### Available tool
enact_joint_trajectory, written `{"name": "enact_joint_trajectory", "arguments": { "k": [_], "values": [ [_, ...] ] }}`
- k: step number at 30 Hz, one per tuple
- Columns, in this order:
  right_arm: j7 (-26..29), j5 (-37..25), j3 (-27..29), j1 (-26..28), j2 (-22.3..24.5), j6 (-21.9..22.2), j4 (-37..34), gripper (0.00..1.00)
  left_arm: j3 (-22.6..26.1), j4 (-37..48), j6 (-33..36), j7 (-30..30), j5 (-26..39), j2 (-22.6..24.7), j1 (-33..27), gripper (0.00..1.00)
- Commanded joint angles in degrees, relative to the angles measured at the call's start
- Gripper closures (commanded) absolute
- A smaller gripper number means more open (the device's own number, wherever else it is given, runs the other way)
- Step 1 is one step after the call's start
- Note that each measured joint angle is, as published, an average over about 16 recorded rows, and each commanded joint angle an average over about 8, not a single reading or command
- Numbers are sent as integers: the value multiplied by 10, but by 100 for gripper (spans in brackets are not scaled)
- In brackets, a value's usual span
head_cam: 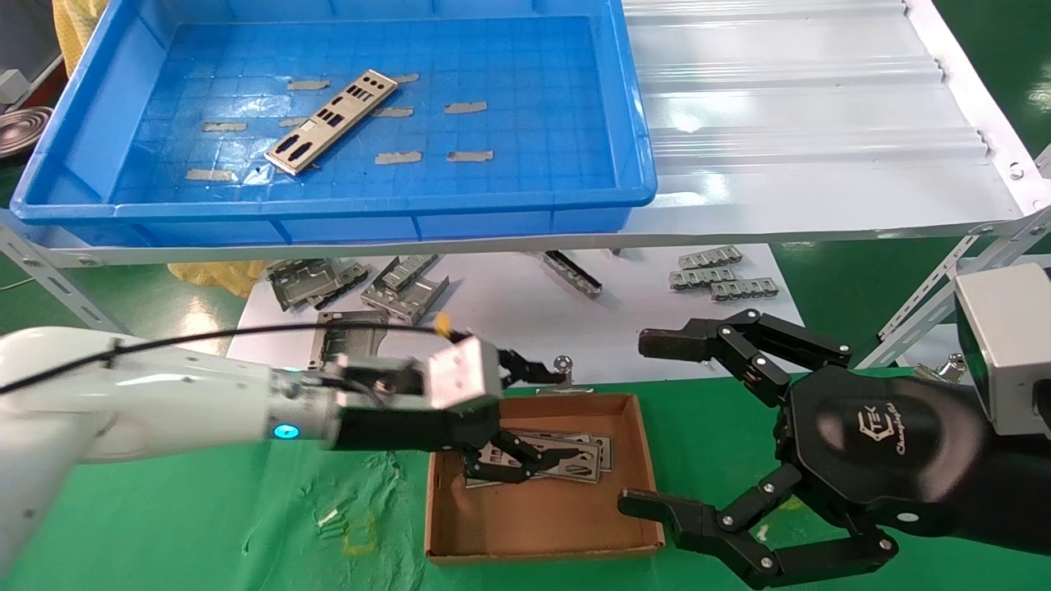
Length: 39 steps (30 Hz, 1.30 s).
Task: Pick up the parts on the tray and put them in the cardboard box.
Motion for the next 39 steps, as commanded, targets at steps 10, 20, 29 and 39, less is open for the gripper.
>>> {"name": "enact_joint_trajectory", "arguments": {
  "k": [10,20,29,39],
  "values": [
    [0,0,0,0,0,0,0,0,-27,29,66,-63,-70,-26,10,0],
    [0,0,0,0,0,0,0,0,-36,-3,61,-72,-74,-42,20,0],
    [0,0,0,0,0,0,0,0,-63,-73,68,-108,-105,-89,50,0],
    [0,0,0,0,0,0,0,0,-94,-150,76,-147,-140,-141,82,0]
  ]
}}
